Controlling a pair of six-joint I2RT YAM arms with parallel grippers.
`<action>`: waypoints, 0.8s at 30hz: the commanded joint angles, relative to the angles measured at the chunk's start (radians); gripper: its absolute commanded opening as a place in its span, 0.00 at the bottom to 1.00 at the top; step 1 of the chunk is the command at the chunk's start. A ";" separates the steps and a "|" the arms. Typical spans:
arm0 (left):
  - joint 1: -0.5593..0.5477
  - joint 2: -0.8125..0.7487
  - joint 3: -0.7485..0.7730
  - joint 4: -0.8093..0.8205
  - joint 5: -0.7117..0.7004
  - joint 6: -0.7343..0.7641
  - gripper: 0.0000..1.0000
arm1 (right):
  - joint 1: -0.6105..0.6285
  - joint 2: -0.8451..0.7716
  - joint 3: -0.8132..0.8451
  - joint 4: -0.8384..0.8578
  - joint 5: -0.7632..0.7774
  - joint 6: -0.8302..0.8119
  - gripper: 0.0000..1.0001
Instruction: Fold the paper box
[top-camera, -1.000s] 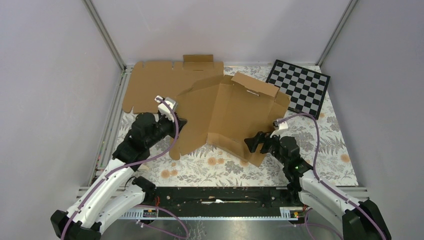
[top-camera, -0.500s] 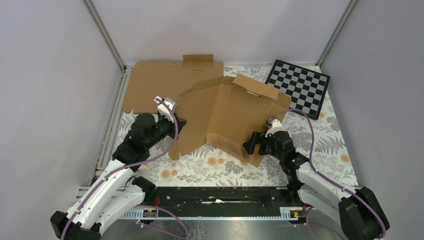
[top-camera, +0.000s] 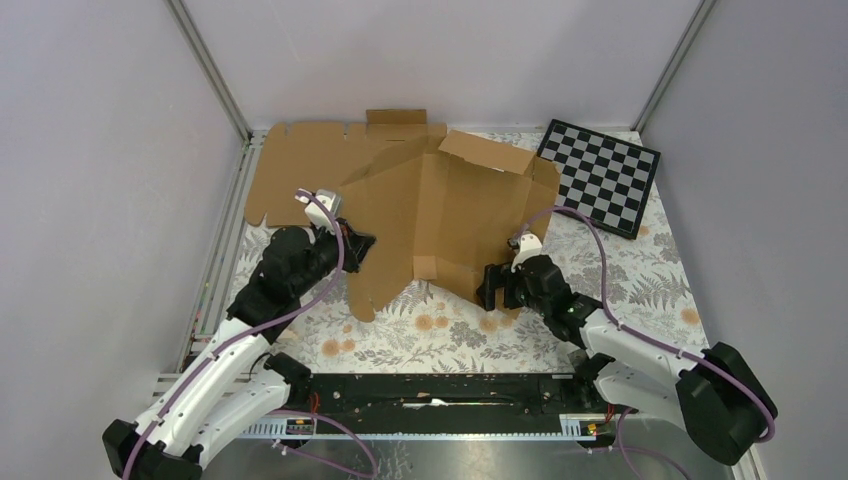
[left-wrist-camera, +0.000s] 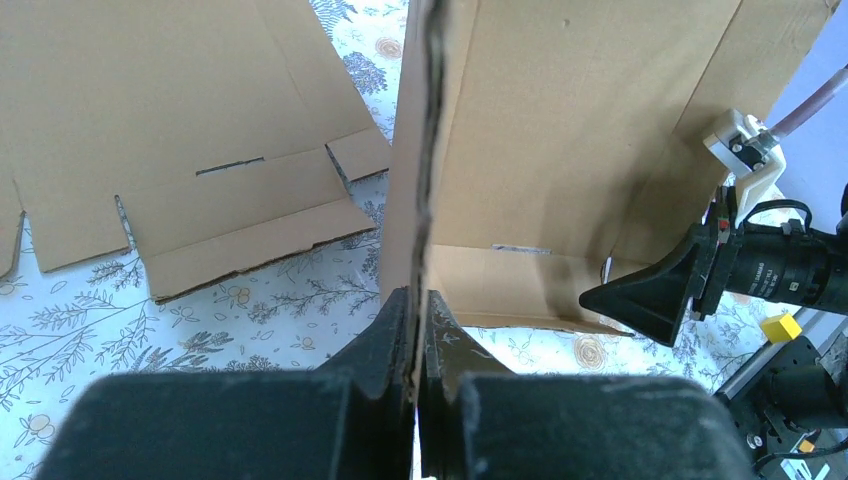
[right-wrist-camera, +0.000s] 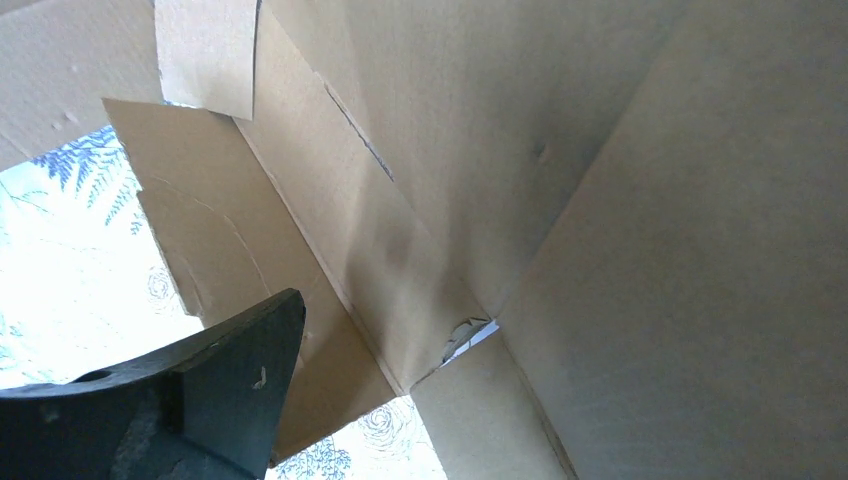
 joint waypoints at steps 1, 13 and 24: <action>-0.001 -0.008 0.002 0.140 -0.026 -0.041 0.00 | 0.042 0.034 0.066 -0.032 0.050 -0.054 1.00; -0.001 -0.026 0.024 0.098 -0.043 0.045 0.00 | 0.095 0.019 0.067 -0.029 0.046 -0.099 1.00; -0.002 -0.034 0.039 0.074 -0.043 0.063 0.00 | 0.094 0.002 0.063 -0.032 -0.054 -0.122 1.00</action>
